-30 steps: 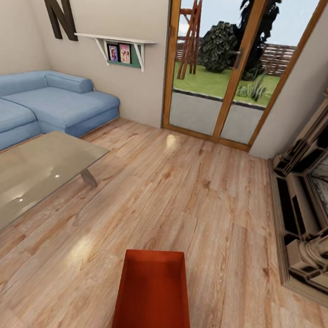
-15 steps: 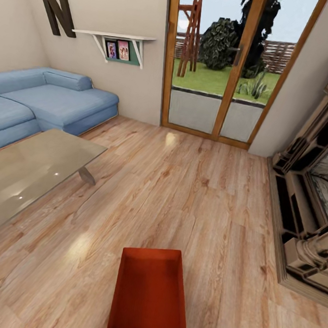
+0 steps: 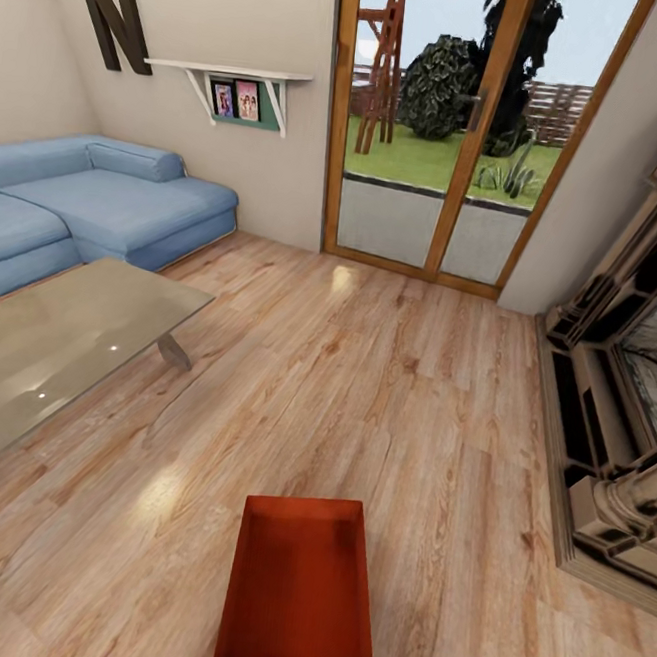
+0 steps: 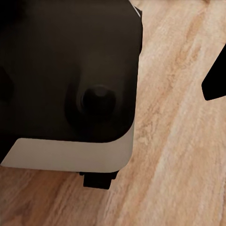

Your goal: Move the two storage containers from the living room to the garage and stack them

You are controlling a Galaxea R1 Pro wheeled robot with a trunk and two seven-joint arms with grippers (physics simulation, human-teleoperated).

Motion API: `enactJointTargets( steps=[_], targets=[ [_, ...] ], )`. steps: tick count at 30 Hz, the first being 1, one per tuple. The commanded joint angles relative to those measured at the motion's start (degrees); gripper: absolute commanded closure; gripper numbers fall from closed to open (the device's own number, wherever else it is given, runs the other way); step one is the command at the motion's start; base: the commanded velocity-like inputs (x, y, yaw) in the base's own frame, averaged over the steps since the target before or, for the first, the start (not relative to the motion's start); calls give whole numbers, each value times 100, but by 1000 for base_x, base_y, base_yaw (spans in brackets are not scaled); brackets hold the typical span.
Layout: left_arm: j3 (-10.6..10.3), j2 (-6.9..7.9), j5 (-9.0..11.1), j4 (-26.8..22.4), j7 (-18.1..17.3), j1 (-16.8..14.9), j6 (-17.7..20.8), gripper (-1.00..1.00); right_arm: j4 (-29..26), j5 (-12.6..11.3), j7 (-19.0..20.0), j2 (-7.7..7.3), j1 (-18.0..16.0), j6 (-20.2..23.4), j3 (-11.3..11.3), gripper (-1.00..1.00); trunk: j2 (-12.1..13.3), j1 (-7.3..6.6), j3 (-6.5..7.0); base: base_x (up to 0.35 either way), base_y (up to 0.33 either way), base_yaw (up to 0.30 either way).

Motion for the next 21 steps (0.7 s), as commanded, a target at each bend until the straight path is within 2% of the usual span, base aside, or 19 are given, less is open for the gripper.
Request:
enactJointTargets(
  steps=[1,21],
  targets=[
    [-21,-1,54,-5,16,-1,18,-100,18,-43,-2,2,-5,-32,45,-100,-2,0,-9,0,0,0],
    [-21,-1,54,-5,16,-1,18,-100,18,-12,0,-3,-5,-34,52,-100,-2,0,-184,0,0,0]
  ],
)
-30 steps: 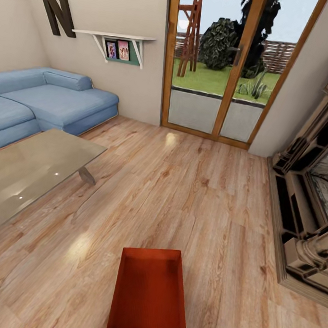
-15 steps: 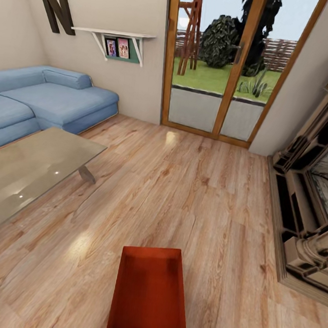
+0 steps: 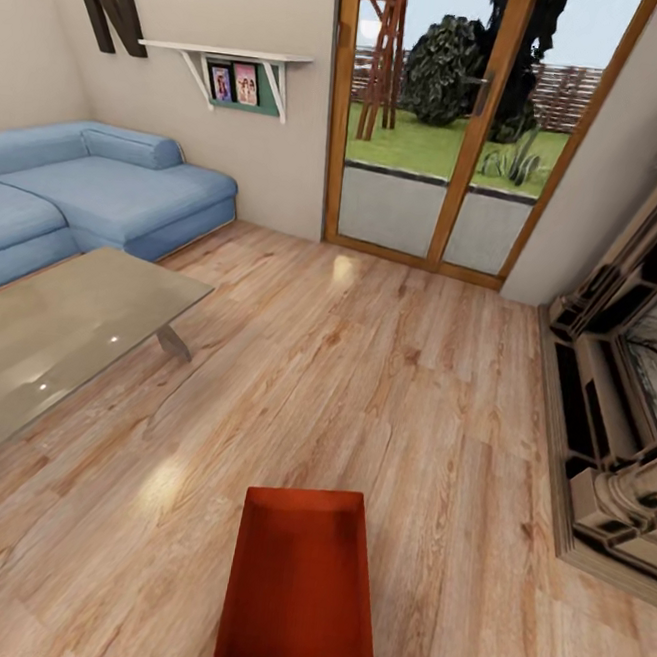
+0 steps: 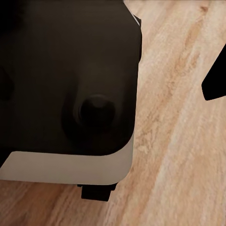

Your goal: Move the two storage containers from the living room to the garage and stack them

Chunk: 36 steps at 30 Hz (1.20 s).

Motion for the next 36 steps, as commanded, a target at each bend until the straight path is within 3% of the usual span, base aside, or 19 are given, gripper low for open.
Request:
enactJointTargets(
  steps=[1,36],
  targets=[
    [-21,-1,54,-5,16,-1,18,-100,16,-45,-3,5,-5,-29,43,-100,-2,0,-13,0,0,0],
    [-21,8,46,-5,16,-1,18,-100,16,-45,-3,5,-5,-29,44,-100,-2,0,-331,0,0,0]
  ],
)
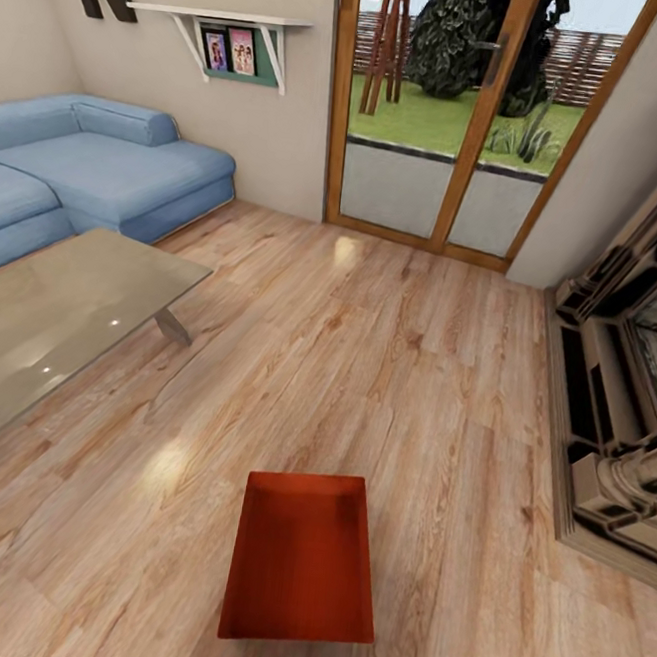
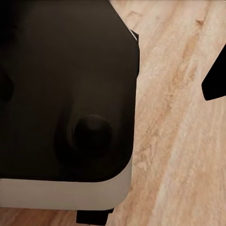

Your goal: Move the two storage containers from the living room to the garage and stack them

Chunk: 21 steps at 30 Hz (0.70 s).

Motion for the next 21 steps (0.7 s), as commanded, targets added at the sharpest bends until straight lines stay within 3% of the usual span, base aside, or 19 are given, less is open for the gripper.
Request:
enactJointTargets(
  steps=[1,21],
  targets=[
    [-21,-3,54,-5,16,-1,18,-100,18,-45,-3,5,-5,-29,45,-100,-2,0,-13,0,0,0],
    [-21,-2,53,-5,16,-1,18,-100,19,-45,-3,5,-5,-29,38,-100,-2,0,-194,0,0,0]
  ],
)
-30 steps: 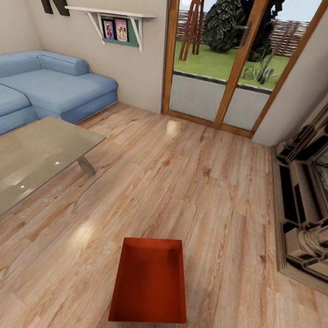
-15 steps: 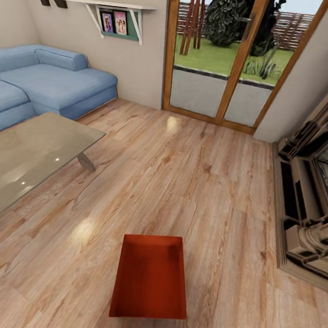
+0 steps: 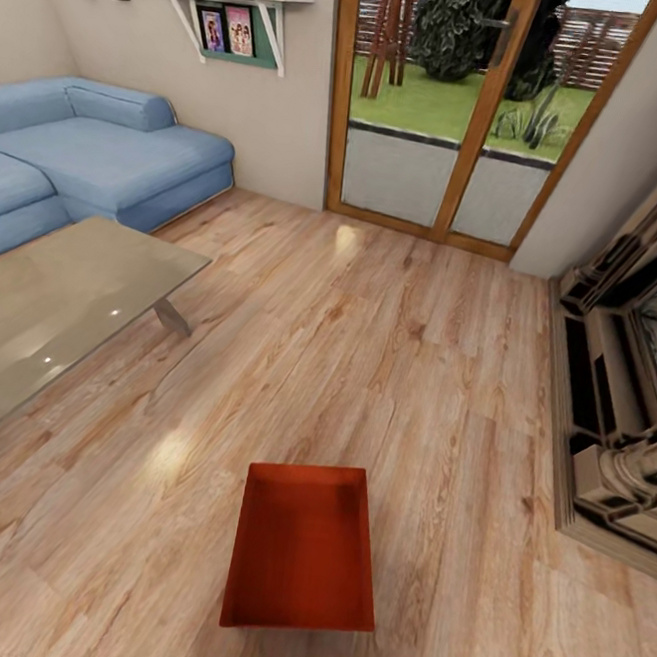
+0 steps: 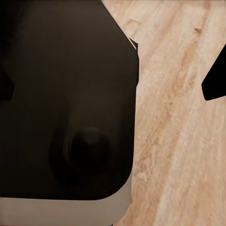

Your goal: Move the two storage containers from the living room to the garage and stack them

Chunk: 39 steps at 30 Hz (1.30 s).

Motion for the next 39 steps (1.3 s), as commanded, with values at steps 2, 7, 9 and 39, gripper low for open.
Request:
enactJointTargets(
  steps=[2,7,9,39],
  targets=[
    [-21,-1,54,-5,16,-1,18,-100,18,-45,-3,5,-5,-29,44,-100,-2,0,-22,0,0,0],
    [-21,-1,54,-5,16,-1,18,-100,17,-45,-3,0,-5,-29,44,-100,-2,0,-67,0,0,0],
    [-21,-1,58,-5,16,-1,18,-100,17,-45,-3,-2,-5,-29,44,-100,-2,0,-85,0,0,0],
    [-12,-1,62,-5,16,-1,18,-100,18,-75,-3,-12,-5,-30,44,-100,-2,0,-275,0,0,0]
  ],
)
